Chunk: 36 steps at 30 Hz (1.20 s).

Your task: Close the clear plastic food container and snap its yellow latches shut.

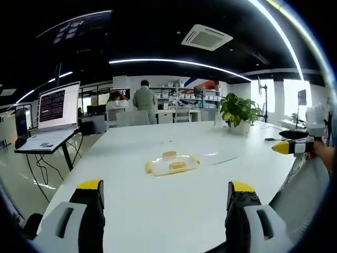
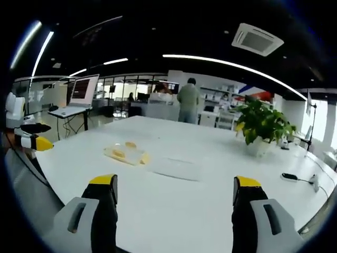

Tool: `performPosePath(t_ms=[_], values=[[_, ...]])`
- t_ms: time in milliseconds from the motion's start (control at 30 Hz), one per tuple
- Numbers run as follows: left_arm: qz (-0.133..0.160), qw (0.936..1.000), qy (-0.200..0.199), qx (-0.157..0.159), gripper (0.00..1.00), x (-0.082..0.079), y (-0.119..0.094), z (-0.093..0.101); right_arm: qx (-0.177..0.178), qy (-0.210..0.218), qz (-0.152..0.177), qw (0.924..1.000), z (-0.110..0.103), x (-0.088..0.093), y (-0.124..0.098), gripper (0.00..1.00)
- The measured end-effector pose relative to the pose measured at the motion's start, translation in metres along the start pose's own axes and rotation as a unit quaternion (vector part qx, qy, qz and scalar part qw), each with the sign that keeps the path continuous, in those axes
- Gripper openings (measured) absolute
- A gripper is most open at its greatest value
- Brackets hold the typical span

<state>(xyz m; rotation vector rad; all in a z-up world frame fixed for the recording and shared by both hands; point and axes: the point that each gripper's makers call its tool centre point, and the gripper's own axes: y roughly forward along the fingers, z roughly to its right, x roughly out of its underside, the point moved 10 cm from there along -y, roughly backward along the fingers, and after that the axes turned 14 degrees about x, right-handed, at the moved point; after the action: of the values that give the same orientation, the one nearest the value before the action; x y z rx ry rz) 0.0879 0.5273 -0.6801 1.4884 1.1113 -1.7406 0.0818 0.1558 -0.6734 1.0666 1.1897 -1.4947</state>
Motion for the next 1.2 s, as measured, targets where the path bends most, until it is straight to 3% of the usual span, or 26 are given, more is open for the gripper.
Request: performPosePath(t_ms=[233,467,533,667,733,867,1033,1200], values=[[-0.01,0.9999,0.003,-0.001,0.93,0.001,0.001,0.0,-0.004,-0.008,-0.01,0.9999,-0.001,0.001,0.001,0.87],[-0.05,0.9986,0.015,0.009,0.93,0.006,0.005,0.002,-0.019,-0.017,-0.017,0.9995,-0.002,0.001,0.001,0.84],[-0.077,0.9965,0.027,0.014,0.92,0.008,0.006,0.002,-0.024,-0.03,-0.025,0.999,-0.004,0.002,0.002,0.82],[-0.085,0.9959,0.004,0.031,0.92,0.007,0.007,0.001,-0.055,-0.039,-0.038,0.997,-0.007,0.002,0.006,0.85],[-0.098,0.9942,0.009,0.043,0.91,0.007,0.008,-0.001,-0.085,-0.023,-0.062,0.9942,-0.006,0.004,0.01,0.87],[-0.128,0.9894,0.025,0.063,0.94,0.006,0.012,-0.006,-0.143,-0.039,-0.106,0.9833,-0.008,0.009,0.02,0.86],[-0.113,0.9909,0.033,0.065,0.95,-0.005,0.02,-0.019,-0.169,-0.04,-0.103,0.9795,-0.007,0.007,0.03,0.84],[-0.109,0.9909,0.022,0.077,0.95,-0.015,0.039,-0.035,-0.164,-0.063,-0.105,0.9789,-0.005,-0.002,0.049,0.8]])
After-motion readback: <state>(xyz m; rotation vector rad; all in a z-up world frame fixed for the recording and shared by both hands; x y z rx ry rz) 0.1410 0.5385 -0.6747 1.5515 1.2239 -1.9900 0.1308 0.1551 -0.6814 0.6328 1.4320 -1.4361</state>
